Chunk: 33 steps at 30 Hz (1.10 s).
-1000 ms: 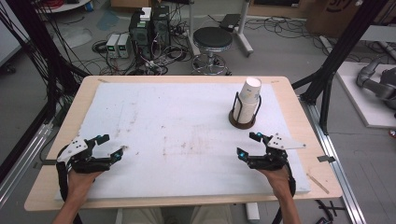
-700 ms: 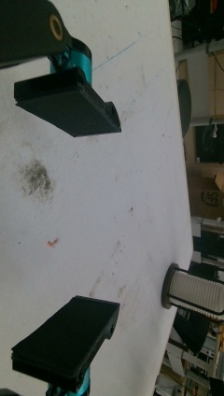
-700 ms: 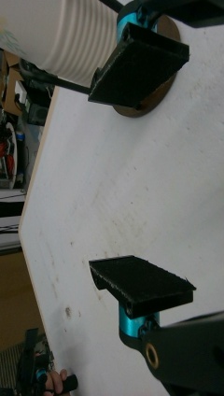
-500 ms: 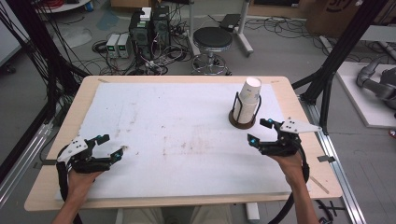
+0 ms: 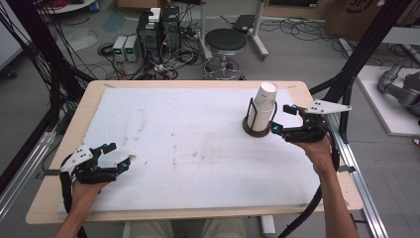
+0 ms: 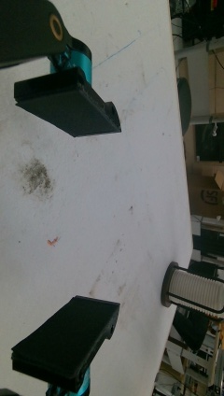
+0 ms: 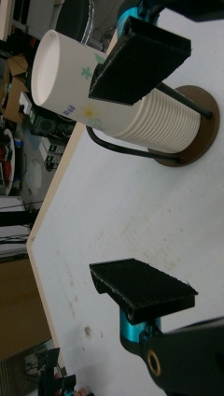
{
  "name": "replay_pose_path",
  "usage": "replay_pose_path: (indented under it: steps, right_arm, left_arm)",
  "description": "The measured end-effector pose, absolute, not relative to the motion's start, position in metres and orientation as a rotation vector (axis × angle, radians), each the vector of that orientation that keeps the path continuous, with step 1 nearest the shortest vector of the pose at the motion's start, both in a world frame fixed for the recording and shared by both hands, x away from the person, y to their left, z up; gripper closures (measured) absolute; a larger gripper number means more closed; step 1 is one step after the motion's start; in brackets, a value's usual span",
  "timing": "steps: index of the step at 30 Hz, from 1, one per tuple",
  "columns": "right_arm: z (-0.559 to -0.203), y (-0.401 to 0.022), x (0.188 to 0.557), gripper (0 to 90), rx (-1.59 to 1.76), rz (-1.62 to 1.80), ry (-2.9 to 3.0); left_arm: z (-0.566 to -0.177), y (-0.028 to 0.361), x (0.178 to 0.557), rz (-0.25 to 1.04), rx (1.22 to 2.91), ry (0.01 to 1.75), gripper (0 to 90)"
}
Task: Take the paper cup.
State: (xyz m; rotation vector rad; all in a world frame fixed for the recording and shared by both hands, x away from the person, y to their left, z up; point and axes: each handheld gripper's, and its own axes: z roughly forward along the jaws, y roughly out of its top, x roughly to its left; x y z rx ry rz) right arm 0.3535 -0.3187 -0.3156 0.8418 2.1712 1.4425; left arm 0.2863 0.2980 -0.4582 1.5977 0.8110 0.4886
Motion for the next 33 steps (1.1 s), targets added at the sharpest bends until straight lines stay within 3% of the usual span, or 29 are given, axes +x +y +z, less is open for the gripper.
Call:
replay_pose_path:
  steps: [33]
  right_arm:
    - [-0.259, -0.327, 0.438, 13.8, 0.832, 1.224, 2.407]
  left_arm:
    - [-0.458, 0.296, 0.286, 0.500, 1.622, 0.802, 12.4]
